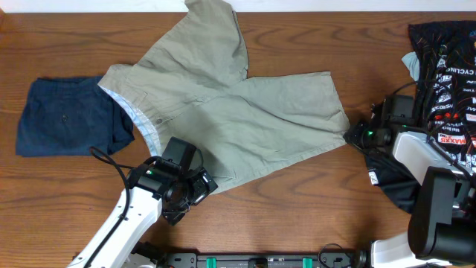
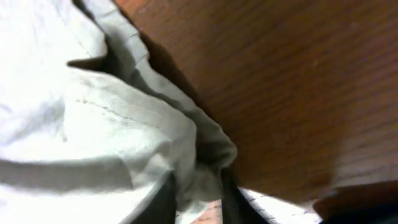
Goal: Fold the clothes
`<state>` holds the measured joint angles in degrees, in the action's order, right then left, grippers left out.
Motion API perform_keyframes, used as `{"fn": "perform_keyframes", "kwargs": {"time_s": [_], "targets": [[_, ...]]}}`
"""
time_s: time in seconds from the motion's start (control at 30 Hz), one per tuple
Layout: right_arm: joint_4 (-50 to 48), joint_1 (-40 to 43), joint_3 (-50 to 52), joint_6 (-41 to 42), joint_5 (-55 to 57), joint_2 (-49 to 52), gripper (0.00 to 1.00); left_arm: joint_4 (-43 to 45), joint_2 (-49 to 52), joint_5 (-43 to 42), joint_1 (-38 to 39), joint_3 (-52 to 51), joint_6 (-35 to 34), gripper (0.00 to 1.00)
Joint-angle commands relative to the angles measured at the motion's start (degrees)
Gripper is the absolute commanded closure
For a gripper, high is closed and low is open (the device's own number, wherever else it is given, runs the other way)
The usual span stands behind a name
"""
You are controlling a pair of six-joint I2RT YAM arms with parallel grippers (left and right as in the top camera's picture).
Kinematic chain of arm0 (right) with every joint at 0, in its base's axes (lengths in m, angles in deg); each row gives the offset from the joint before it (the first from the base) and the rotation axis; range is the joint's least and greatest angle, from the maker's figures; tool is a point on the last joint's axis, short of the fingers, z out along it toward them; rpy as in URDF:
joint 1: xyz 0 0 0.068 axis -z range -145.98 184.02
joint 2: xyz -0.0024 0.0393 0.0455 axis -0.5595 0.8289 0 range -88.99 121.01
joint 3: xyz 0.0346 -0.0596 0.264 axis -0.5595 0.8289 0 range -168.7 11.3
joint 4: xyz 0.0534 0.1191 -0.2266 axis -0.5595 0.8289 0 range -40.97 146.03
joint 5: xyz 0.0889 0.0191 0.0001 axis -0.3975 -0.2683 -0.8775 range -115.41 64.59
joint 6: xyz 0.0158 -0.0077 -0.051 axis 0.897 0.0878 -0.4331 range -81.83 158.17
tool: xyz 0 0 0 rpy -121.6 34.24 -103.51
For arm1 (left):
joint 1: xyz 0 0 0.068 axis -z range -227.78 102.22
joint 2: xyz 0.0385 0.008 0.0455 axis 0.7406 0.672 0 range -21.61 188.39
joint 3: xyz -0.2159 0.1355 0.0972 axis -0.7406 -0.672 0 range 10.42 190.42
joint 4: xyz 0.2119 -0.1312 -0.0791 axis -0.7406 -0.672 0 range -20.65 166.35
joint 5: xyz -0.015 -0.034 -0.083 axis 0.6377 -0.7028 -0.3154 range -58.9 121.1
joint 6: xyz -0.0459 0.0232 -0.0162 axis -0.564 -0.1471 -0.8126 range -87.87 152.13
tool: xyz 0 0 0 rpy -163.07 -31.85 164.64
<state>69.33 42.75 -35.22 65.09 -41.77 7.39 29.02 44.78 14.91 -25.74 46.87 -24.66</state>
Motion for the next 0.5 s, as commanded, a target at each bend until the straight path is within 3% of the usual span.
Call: {"fn": "perform_keyframes", "kwargs": {"time_s": [0.0, 0.17, 0.47], "targets": [[0.1, -0.7, 0.5, 0.5, 3.3, 0.4, 0.99, -0.1, 0.2, 0.2, 0.2, -0.1, -0.1, 0.02], [1.2, 0.3, 0.3, -0.9, 3.5, 0.0, 0.99, -0.8, 0.2, 0.1, 0.2, -0.1, -0.1, 0.02], [15.8, 6.0, -5.6, -4.4, 6.3, -6.1, 0.99, -3.2, 0.3, -0.3, 0.2, -1.0, -7.6, 0.02]]}}
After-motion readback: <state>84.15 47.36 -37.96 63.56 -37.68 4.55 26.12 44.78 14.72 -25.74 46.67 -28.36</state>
